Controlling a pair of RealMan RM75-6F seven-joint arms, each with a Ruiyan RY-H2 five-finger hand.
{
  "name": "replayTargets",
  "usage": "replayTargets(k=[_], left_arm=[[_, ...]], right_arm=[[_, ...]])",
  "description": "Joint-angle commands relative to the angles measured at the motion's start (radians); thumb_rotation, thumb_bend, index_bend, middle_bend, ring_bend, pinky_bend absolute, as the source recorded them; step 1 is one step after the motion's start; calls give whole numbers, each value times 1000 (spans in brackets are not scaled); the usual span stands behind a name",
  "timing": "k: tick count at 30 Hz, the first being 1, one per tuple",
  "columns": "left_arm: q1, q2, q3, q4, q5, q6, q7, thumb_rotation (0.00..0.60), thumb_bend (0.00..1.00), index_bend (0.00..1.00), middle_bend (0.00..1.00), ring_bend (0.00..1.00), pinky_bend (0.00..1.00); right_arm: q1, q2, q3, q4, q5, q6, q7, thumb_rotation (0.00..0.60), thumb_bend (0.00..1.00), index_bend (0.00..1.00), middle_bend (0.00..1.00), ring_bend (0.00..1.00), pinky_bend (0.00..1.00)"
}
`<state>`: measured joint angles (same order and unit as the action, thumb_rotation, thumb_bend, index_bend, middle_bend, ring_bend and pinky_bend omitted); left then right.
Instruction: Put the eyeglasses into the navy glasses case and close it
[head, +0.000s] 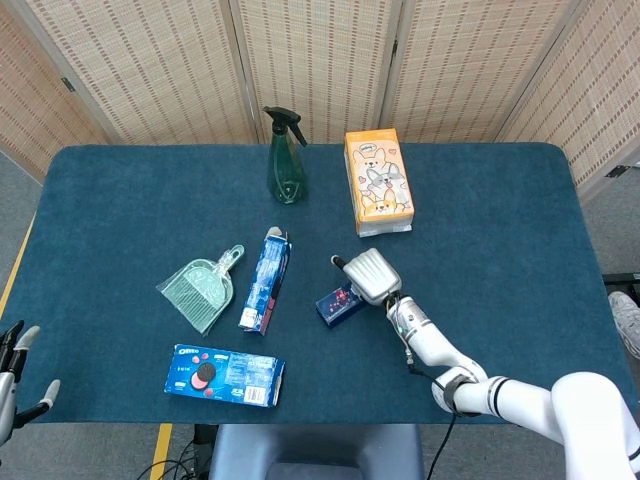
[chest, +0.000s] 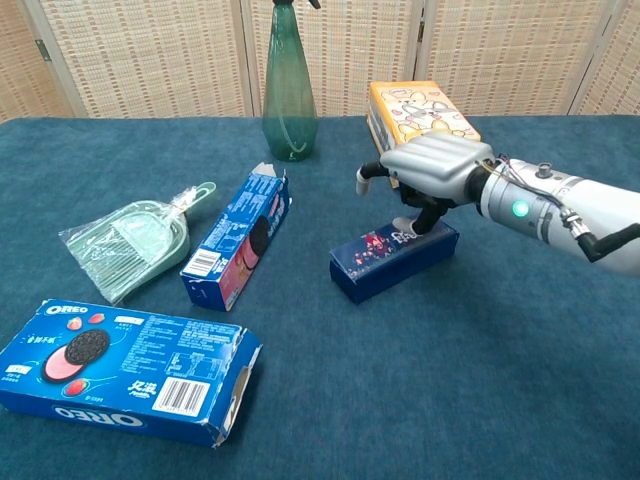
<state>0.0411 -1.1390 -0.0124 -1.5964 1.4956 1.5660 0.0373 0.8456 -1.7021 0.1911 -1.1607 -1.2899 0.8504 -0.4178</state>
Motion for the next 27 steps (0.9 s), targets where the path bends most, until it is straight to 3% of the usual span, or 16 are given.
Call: replayTargets(k=[1, 10, 20, 27], left_arm=[[0, 1, -1, -2, 2, 3, 0, 600, 361, 104, 0, 5, 138], [2, 1, 2, -2, 1, 2, -2, 600, 361, 104, 0, 5, 138], [3, 5, 2, -6, 3, 5, -1, 600, 361, 104, 0, 5, 138], [3, 3, 5, -5, 2, -1, -1, 600, 361, 104, 0, 5, 138]], right_arm=[[-5, 18, -3, -26, 0, 8, 9, 600, 343, 221, 1000, 1000, 1000], [-25, 117, -47, -144, 11, -21, 4, 600, 203, 221, 1000, 1000, 1000], [-1, 86, -70, -121, 84, -74, -84, 600, 181, 224, 1000, 1000, 1000], [-4, 84, -95, -132, 76, -55, -117, 600, 205, 390, 1000, 1000, 1000]])
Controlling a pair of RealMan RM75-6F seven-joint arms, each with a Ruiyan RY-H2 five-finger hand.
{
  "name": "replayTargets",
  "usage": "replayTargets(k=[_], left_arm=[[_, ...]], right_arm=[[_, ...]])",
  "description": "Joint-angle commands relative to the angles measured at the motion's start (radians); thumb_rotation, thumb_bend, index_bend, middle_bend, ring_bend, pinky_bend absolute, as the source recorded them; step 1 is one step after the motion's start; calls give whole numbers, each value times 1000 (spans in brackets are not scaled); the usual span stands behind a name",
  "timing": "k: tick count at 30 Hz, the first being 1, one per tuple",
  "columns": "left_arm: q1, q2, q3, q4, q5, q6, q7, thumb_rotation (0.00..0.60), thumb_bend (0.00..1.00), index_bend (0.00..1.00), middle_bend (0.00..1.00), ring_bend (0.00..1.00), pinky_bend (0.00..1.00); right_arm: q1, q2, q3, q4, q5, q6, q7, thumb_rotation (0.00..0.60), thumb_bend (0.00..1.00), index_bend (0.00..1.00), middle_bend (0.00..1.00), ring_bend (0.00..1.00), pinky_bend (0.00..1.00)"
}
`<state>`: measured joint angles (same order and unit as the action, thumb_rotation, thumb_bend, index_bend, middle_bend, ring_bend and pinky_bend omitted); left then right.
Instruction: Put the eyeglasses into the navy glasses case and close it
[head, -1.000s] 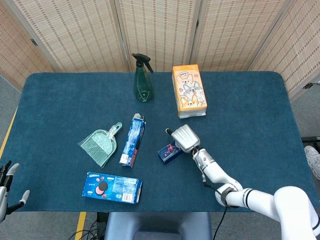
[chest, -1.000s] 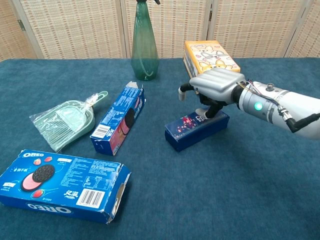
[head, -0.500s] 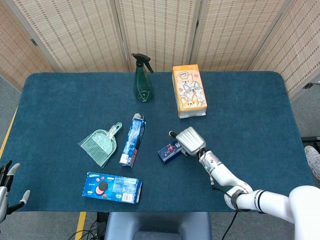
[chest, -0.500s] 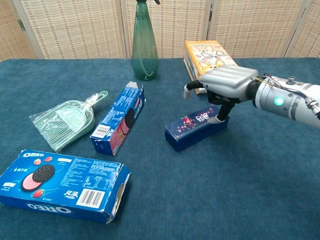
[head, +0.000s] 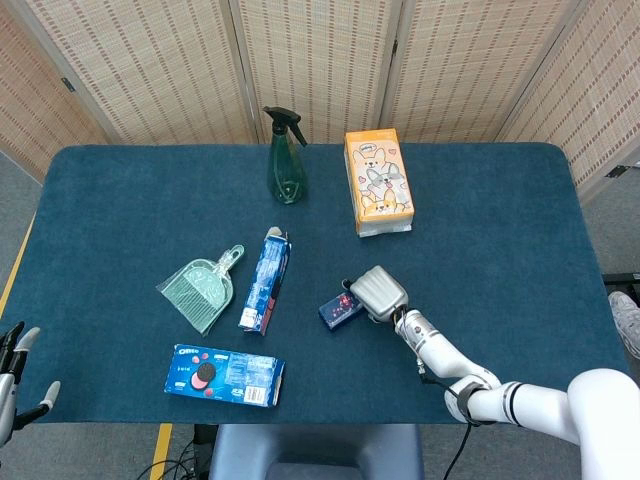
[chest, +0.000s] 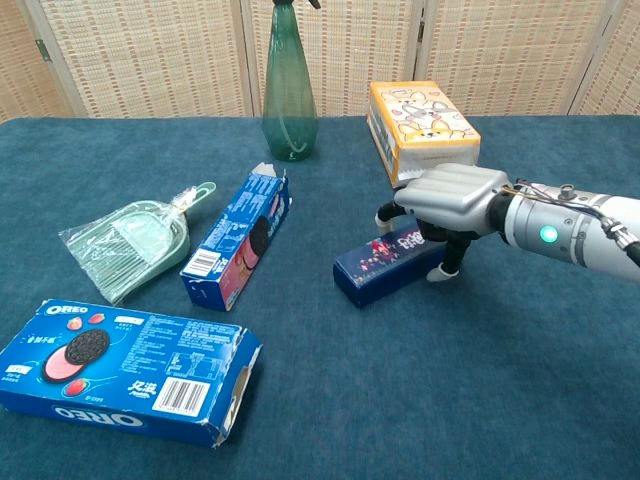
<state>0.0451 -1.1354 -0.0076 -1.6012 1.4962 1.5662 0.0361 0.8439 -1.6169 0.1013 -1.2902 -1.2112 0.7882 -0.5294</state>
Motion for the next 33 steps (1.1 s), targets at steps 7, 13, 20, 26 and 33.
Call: replayTargets(k=[7, 13, 20, 26, 33], left_arm=[[-4, -2, -1, 0, 3, -2, 3, 600, 361, 104, 0, 5, 138], [-1, 0, -1, 0, 0, 0, 2, 600, 361, 104, 0, 5, 138], [-6, 1, -5, -2, 3, -1, 5, 600, 361, 104, 0, 6, 138], [-19, 5, -14, -7, 6, -8, 13, 600, 361, 104, 0, 5, 138], [-42, 8, -26, -18, 10, -23, 33, 600, 361, 104, 0, 5, 138]], right_arm=[[-12, -21, -14, 12, -20, 40, -1, 600, 305, 542, 1000, 1000, 1000], [-16, -20, -11, 13, -24, 48, 19, 600, 316, 497, 1000, 1000, 1000], [-30, 25, -1, -45, -22, 72, 42, 600, 269, 47, 1000, 1000, 1000], [-74, 115, 0, -139, -21, 139, 45, 600, 268, 15, 995, 1000, 1000], [-178, 283, -31, -299, -46, 277, 41, 600, 268, 162, 849, 940, 941]])
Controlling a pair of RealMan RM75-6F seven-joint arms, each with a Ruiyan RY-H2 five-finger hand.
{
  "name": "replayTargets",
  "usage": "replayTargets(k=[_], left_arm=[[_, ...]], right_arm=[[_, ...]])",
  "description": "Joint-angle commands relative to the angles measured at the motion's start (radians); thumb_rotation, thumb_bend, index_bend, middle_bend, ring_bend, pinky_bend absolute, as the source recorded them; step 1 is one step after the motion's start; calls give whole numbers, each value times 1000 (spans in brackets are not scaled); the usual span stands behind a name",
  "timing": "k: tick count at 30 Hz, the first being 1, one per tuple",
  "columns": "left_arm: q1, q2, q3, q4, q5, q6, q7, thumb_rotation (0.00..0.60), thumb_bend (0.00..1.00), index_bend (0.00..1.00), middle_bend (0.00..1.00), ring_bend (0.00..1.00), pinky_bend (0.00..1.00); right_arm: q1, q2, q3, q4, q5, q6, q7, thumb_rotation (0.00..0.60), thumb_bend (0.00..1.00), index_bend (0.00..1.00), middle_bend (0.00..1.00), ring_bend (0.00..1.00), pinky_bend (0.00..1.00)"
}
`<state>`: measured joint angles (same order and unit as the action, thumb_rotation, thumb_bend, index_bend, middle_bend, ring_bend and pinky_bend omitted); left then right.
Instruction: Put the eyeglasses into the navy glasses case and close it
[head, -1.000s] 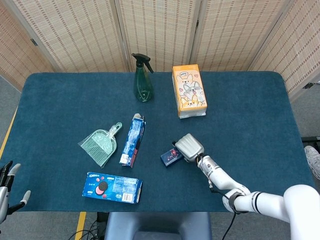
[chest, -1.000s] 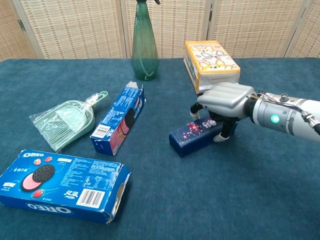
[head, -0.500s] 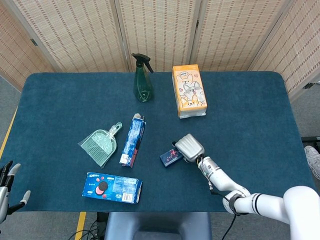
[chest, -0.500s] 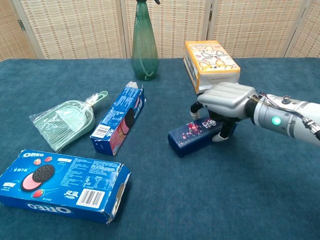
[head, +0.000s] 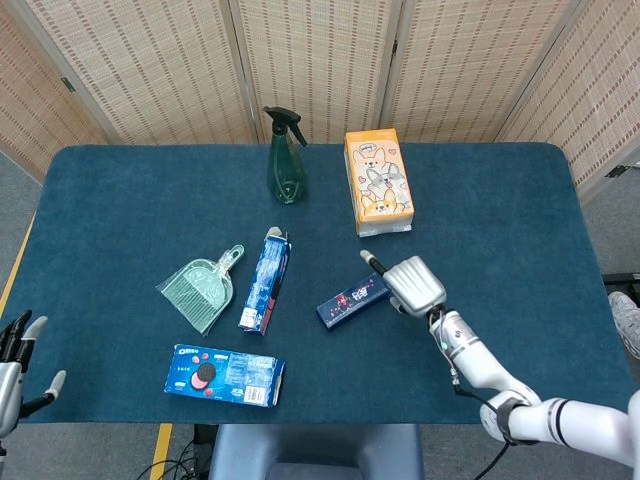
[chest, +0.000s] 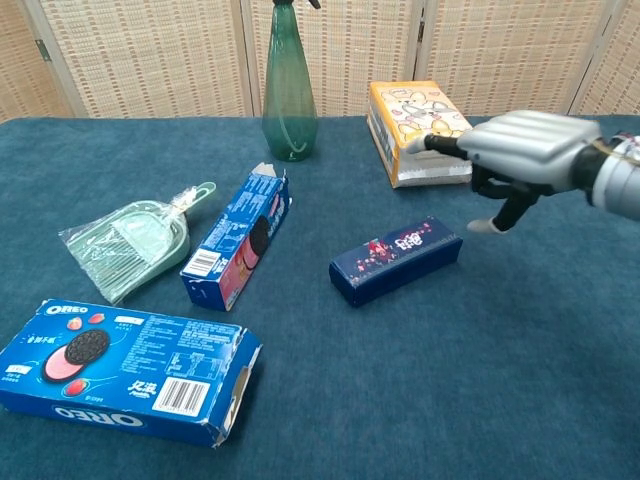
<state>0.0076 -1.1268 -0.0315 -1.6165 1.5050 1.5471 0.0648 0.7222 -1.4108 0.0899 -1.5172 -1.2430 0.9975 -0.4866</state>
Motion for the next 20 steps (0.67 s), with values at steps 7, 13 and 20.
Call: replayTargets(k=[7, 13, 20], left_arm=[[-33, -6, -13, -18, -1, -31, 36, 600, 361, 104, 0, 5, 138], [-57, -14, -22, -36, -4, -52, 67, 600, 361, 104, 0, 6, 138], [-75, -23, -27, -54, -8, -63, 97, 600, 361, 104, 0, 5, 138]], right_arm=[[-199, 223, -64, -177, -65, 239, 53, 600, 269, 247, 571, 592, 719], [-332, 298, -111, -198, -130, 389, 128, 600, 279, 247, 426, 397, 535], [-452, 335, -142, -200, -154, 490, 184, 600, 282, 247, 422, 393, 533]])
